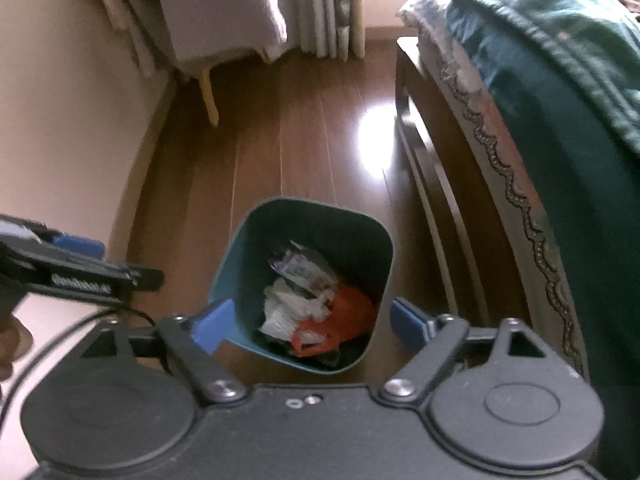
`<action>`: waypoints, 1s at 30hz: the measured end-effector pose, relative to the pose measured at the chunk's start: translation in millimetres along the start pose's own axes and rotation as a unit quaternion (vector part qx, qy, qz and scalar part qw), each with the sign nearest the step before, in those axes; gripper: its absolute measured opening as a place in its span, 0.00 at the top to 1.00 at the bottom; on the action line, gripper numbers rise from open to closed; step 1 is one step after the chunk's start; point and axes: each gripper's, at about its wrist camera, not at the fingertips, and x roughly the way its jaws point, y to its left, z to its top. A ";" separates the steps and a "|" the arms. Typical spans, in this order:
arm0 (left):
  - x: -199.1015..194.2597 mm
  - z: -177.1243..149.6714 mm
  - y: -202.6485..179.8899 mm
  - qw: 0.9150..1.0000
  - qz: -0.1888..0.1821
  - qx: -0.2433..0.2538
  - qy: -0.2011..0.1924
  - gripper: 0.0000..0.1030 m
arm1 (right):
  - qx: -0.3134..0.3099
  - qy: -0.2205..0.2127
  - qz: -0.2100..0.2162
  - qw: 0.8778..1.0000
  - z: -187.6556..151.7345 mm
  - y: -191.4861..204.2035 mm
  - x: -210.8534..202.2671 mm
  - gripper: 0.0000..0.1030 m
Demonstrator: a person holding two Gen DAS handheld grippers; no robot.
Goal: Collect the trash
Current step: 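Lower the wastebasket to the floor with the right tool and release it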
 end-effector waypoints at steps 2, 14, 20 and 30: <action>-6.6 -4.0 -2.3 1.000 0.000 0.002 -0.008 0.20 | 0.003 -0.007 0.003 1.000 -2.8 1.0 -7.5 0.10; -31.3 -26.2 -8.5 0.999 0.000 -0.039 -0.035 0.20 | -0.006 -0.065 0.016 0.998 -23.6 1.0 -18.6 0.02; -46.0 -30.4 -9.8 0.998 0.007 -0.043 -0.051 0.20 | -0.015 -0.081 0.014 0.996 -19.7 1.6 -25.4 0.02; -57.8 -37.4 -14.8 0.997 0.009 -0.036 -0.064 0.20 | -0.015 -0.083 0.025 0.996 -22.2 4.5 -30.4 0.02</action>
